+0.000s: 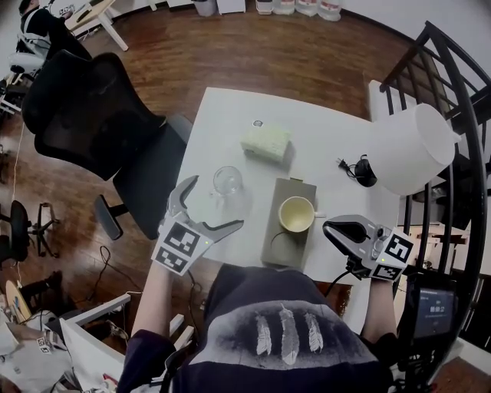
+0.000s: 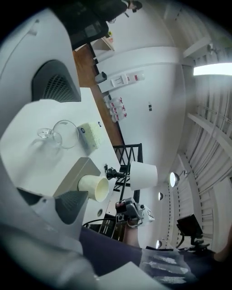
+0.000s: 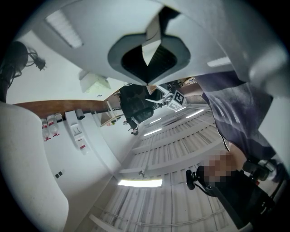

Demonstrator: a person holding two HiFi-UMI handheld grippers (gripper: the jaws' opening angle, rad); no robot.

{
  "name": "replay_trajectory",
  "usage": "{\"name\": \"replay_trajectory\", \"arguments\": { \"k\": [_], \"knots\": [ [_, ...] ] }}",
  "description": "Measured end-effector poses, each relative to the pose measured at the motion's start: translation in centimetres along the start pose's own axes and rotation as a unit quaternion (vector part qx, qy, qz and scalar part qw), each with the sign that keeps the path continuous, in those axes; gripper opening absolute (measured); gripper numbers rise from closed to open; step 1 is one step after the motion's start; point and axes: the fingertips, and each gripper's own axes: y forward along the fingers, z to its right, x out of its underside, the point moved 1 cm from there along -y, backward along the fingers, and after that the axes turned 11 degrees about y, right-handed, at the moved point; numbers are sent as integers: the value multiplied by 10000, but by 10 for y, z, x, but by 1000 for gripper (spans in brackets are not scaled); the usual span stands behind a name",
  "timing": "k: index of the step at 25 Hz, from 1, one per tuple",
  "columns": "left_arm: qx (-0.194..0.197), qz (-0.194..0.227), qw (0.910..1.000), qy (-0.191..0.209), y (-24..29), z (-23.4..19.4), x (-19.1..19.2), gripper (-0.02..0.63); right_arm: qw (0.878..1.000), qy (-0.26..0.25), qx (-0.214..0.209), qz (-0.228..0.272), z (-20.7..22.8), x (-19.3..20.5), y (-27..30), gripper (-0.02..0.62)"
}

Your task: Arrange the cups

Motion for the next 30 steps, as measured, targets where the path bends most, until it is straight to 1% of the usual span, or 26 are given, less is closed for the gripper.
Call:
{"name": "replay_trajectory", "arguments": {
  "k": [7,11,16,21,26,30],
  "knots": [
    [-150,-159,9998,-33,39,-27,38,609,9999,46,141,11,0,0,-5,3],
    [-18,-348,9992,-170,70,-27,67,609,9997,77,213,-10,-1,0,-5,3],
    [-144,-287,9992,-252,98,-25,90,608,9995,100,297,-80,-1,3,-7,3],
    [-298,-149,9991,-280,112,-27,101,606,9989,135,396,-190,1,6,-8,3],
    [-222,-111,9991,-340,123,-26,110,604,9986,173,432,-254,3,5,-2,3],
    [-161,-143,9992,-339,130,-29,112,588,9982,232,448,-326,5,4,2,3]
  ]
}}
